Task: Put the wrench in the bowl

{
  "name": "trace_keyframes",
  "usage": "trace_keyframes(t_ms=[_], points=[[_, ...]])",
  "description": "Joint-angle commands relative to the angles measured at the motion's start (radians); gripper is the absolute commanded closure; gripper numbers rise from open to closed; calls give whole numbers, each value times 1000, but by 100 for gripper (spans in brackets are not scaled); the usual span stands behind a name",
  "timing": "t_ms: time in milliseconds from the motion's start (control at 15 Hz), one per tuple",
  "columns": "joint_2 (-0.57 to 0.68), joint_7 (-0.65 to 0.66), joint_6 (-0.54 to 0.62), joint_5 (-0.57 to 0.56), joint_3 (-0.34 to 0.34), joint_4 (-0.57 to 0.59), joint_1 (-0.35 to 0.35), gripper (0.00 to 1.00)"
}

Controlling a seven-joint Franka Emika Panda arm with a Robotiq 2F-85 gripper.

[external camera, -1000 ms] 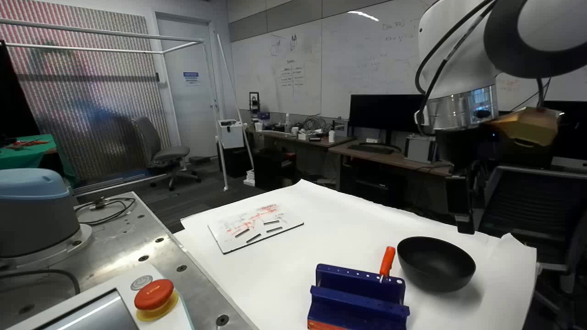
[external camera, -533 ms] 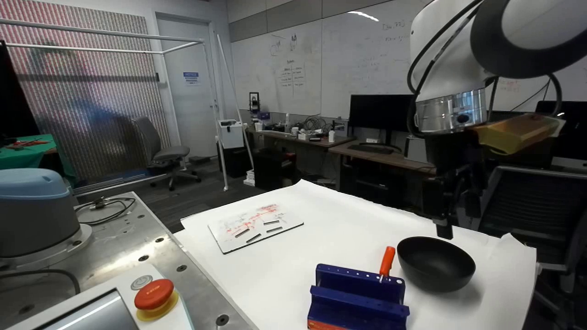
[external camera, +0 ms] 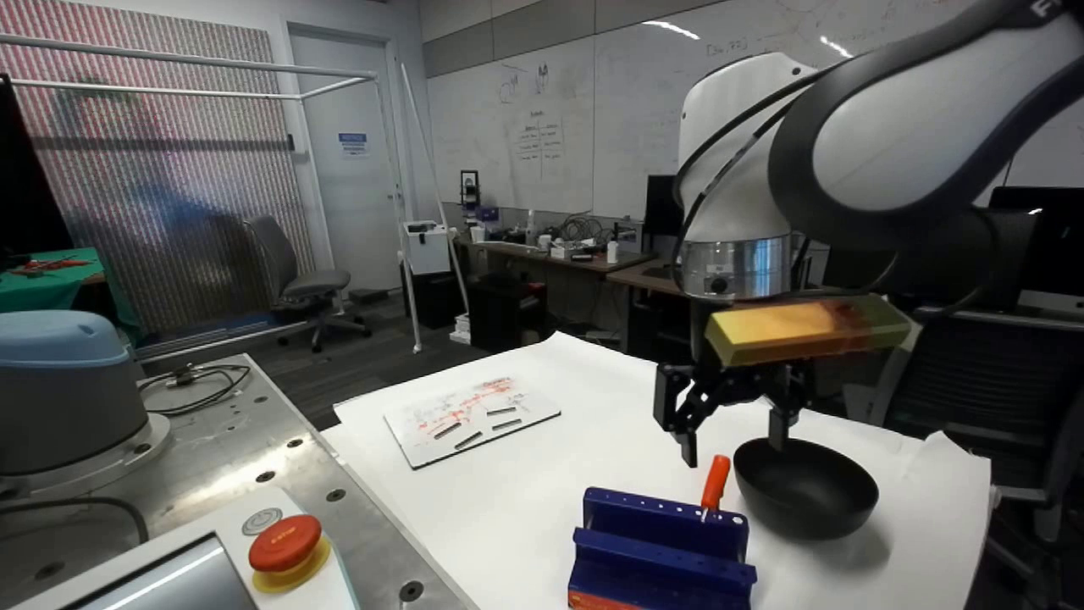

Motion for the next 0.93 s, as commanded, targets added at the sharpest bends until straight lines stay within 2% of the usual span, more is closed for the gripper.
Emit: trace_keyframes(t_ms=[0, 133, 333, 400, 467, 533, 733, 867], points=[[65, 240, 79, -90, -30, 49, 39, 0], [89, 364, 84, -136, -48, 52, 51, 0], [117, 442, 67, -142, -62, 53, 59, 0], [125, 450, 70, -136, -65, 53, 61, 25], [133, 450, 68, -129, -68, 54, 62, 26], [140, 457, 66, -128, -71, 55, 63, 32], [146, 479, 76, -147, -78, 49, 72, 58], [148, 491, 72, -154, -81, 50, 79, 72]])
